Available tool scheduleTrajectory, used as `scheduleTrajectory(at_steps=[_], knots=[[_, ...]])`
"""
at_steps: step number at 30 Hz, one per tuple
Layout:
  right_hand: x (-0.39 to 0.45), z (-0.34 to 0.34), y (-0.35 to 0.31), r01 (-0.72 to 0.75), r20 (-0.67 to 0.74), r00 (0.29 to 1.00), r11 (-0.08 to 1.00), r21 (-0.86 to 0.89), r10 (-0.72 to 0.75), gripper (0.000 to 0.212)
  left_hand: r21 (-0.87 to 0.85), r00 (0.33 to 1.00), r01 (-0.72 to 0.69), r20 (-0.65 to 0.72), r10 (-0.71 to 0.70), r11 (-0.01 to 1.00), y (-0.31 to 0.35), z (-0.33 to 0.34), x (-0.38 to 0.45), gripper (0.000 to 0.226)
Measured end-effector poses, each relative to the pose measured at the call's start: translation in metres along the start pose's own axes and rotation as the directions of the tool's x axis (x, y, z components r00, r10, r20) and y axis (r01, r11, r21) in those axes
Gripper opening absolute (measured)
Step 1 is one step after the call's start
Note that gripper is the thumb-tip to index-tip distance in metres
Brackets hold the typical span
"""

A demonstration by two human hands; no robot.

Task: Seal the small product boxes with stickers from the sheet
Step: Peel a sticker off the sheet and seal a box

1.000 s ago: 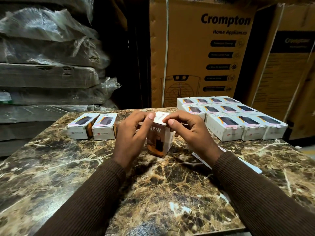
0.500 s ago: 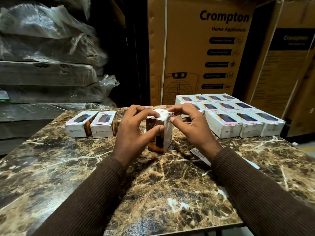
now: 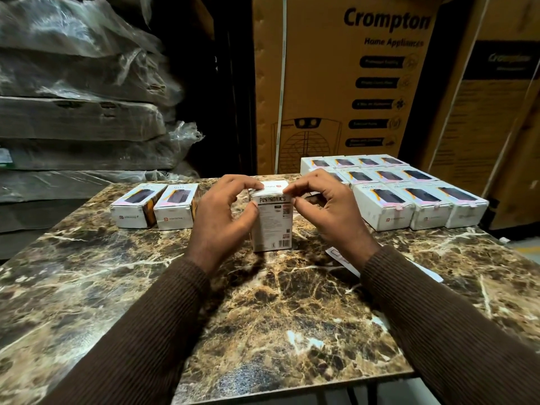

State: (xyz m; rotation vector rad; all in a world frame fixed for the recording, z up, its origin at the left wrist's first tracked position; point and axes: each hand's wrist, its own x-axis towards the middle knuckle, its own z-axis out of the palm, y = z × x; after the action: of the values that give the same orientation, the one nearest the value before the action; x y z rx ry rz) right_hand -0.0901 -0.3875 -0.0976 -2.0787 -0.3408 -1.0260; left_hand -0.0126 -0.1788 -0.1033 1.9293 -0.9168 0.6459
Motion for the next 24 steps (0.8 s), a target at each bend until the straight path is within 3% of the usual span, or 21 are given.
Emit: scheduleTrajectory(at_steps=[6, 11, 13, 15, 18, 21, 24], knots=[[0.0, -0.009, -0.006, -0.037, -0.003, 0.999, 0.999, 0.019, 0.037, 0.015, 0.022, 0.999, -0.035, -0.018, 0.036, 0.999, 0.005, 0.0, -0.001, 0.028], [-0.001, -0.061, -0.009, -0.155, -0.114, 0.978, 0.975, 0.161, 0.175, 0.013, 0.085, 0.972, -0.228, -0.036, 0.232, 0.97, 0.032, 0.006, -0.012, 0.026], [-0.011, -0.085, 0.0, -0.218, -0.039, 0.974, 0.972, 0.086, 0.222, 0.013, 0.029, 0.937, -0.342, 0.09, 0.338, 0.939, 0.045, 0.017, -0.019, 0.022], [-0.023, -0.105, 0.013, -0.298, 0.078, 0.952, 0.955, 0.009, 0.296, 0.012, -0.051, 0.858, -0.431, 0.287, 0.426, 0.901, 0.057, 0.033, -0.027, 0.019], [-0.04, -0.127, 0.022, -0.346, 0.214, 0.909, 0.934, -0.091, 0.358, 0.013, -0.089, 0.726, -0.459, 0.536, 0.431, 0.884, 0.07, 0.055, -0.041, 0.033], [-0.053, -0.147, 0.02, -0.317, 0.307, 0.879, 0.928, -0.197, 0.365, 0.016, -0.054, 0.645, -0.483, 0.652, 0.398, 0.874, 0.073, 0.064, -0.047, 0.048], [-0.065, -0.161, 0.023, -0.256, 0.408, 0.805, 0.872, -0.417, 0.431, 0.021, -0.064, 0.636, -0.447, 0.678, 0.368, 0.892, 0.071, 0.064, -0.046, 0.052]])
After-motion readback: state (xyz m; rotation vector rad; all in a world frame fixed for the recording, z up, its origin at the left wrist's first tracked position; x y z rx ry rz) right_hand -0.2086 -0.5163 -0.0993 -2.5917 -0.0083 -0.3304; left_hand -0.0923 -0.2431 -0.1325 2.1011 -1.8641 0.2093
